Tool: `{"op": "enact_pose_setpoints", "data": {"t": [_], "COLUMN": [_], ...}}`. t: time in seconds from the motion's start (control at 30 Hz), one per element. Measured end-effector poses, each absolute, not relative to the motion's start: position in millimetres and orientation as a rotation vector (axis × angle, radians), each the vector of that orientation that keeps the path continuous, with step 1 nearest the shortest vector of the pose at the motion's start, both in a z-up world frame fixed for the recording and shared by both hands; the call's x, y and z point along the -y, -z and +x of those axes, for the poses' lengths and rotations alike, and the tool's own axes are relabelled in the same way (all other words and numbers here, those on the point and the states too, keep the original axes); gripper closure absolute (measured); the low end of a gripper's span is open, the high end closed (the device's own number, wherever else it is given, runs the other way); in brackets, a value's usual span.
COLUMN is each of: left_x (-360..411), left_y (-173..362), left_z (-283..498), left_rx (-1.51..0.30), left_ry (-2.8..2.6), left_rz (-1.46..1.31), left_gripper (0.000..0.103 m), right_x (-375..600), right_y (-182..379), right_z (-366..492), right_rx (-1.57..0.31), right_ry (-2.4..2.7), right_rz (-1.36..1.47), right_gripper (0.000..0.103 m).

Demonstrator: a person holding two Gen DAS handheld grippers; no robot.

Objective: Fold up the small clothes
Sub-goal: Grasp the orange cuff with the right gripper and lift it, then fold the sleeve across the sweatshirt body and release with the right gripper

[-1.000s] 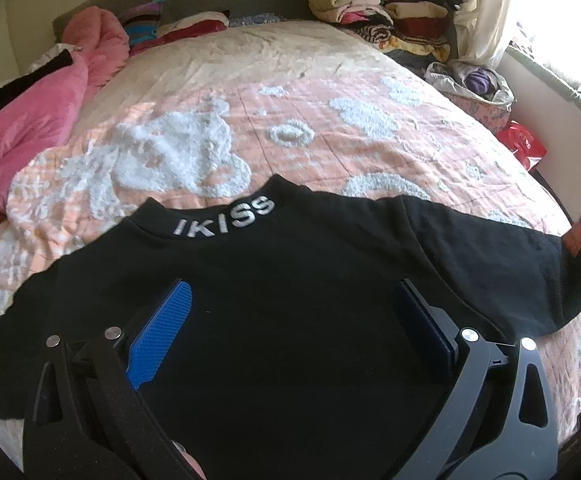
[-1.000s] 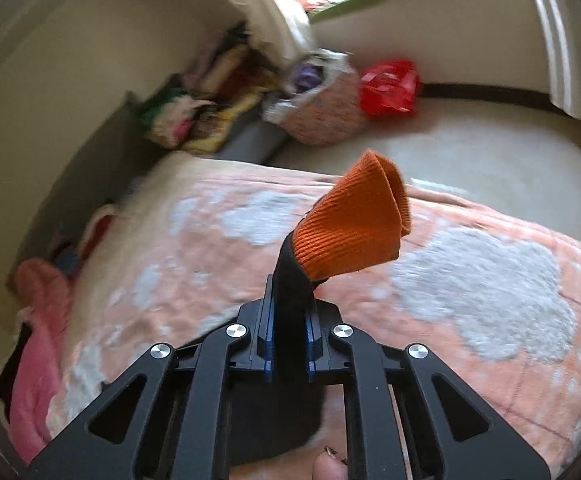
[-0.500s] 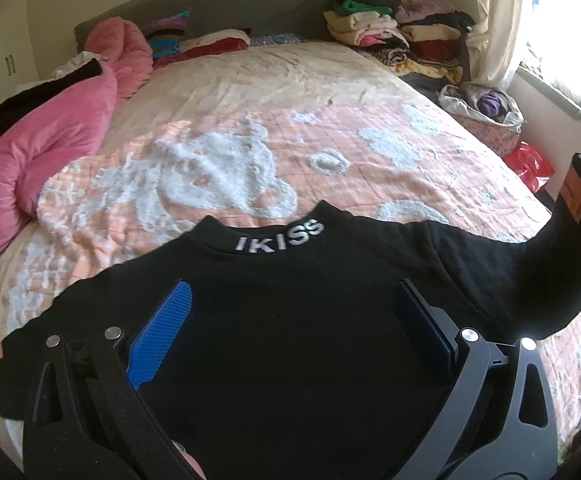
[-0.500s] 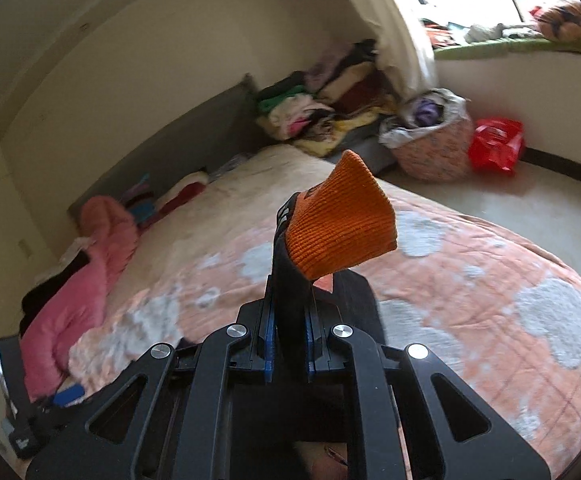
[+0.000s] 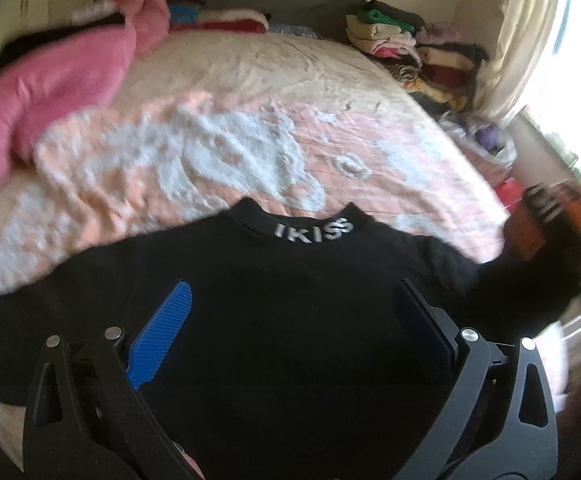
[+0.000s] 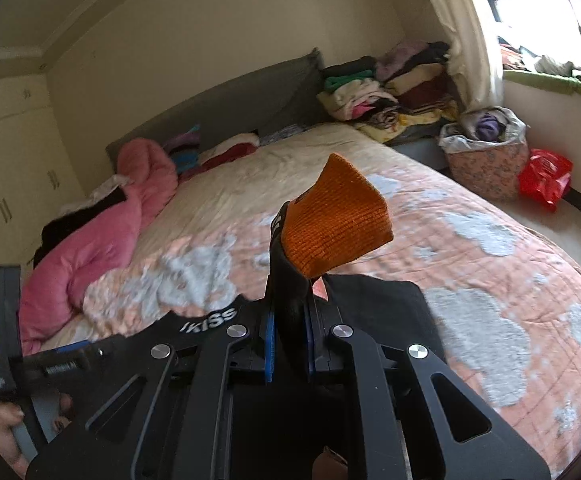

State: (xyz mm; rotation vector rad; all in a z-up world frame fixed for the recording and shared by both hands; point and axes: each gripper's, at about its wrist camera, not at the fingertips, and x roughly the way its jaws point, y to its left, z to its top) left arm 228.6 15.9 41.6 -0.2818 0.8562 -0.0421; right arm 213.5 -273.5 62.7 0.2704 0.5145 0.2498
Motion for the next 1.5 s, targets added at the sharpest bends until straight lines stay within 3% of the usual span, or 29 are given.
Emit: {"op": "enact_pose_setpoints", "data": {"t": [0.63, 0.73, 0.77, 0.8, 0.83, 1.03, 1.5], "left_x": [-116, -125, -126, -128, -130, -133, -111], "left_y": [-27, -19, -15, -12, -8, 9, 20], "left_z": [203, 203, 203, 204, 204, 200, 188], "left_rx": [-0.837, -0.852, -0.859, -0.866, -0.876, -0.911, -0.933], "left_ry": [0.137, 0.136, 0.133, 0.134, 0.139, 0.145, 0.138], "left_rz": [-0.567, -0.588, -0.593, -0.599, -0.609, -0.648, -0.576], "left_gripper": [0.009, 0.009, 0.009, 0.009, 0.009, 0.009, 0.010], "right_x": [110, 97, 93, 90, 87, 85, 154], "right_y": [-37, -28, -26, -23, -22, -19, 0], "right_z": [215, 212, 211, 210, 206, 177, 189], "right_rx": [-0.618, -0.637, -0.648, -0.661, -0.667, -0.658, -0.750], "right_ry": [-0.441, -0.468, -0.491, -0.512, -0.535, -0.638, -0.462], "right_rz": [0.116, 0.098, 0.091, 0.083, 0.075, -0.009, 0.074], "right_gripper": [0.092, 0.086, 0.074, 0.053, 0.047, 0.038, 0.038]}}
